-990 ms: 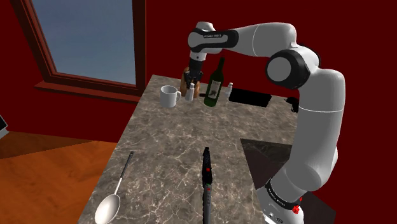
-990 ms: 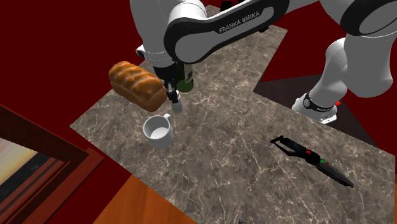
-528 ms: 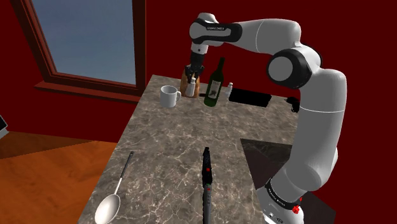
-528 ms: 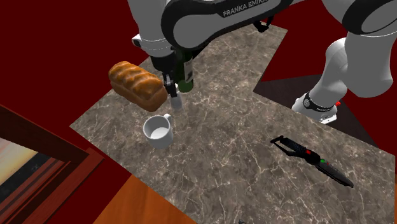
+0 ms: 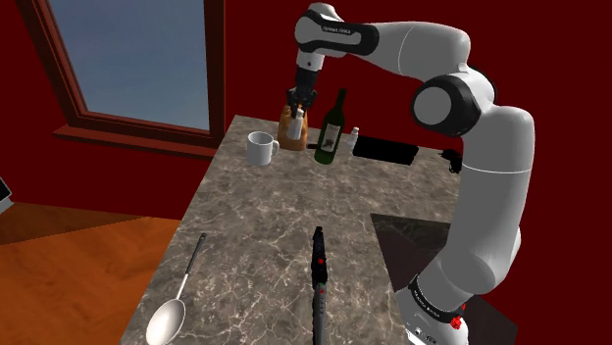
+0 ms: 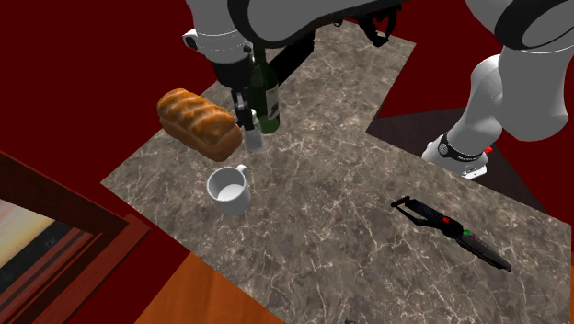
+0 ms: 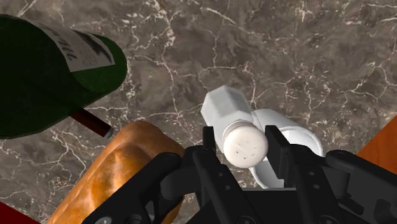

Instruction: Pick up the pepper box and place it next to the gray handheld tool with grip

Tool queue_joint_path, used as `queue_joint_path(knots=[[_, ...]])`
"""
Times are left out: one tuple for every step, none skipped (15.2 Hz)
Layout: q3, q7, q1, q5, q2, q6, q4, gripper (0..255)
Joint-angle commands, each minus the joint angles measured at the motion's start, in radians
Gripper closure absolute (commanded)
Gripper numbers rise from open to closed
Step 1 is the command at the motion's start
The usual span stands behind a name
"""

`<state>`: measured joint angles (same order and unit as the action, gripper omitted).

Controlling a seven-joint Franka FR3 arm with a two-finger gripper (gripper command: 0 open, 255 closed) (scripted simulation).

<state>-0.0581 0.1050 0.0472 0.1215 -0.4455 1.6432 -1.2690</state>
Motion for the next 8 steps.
queue_joint_path(knots=[[0.000, -0.002, 0.001, 0.000, -0.004, -0.031, 0.034, 255], [0.000, -0.003, 0.002, 0.000, -0.006, -0.046, 0.052, 255], [0.000, -0.005, 0.003, 0.000, -0.009, -0.061, 0.070, 255], [0.000, -0.006, 0.003, 0.000, -0.012, -0.076, 0.088, 255], [0.000, -0.008, 0.004, 0.000, -0.016, -0.092, 0.108, 255], [0.000, -0.009, 0.005, 0.000, -0.020, -0.108, 0.128, 255], [0.000, -0.010, 0.005, 0.001, -0.025, -0.124, 0.149, 255], [0.000, -0.011, 0.006, 0.001, -0.026, -0.126, 0.152, 255]])
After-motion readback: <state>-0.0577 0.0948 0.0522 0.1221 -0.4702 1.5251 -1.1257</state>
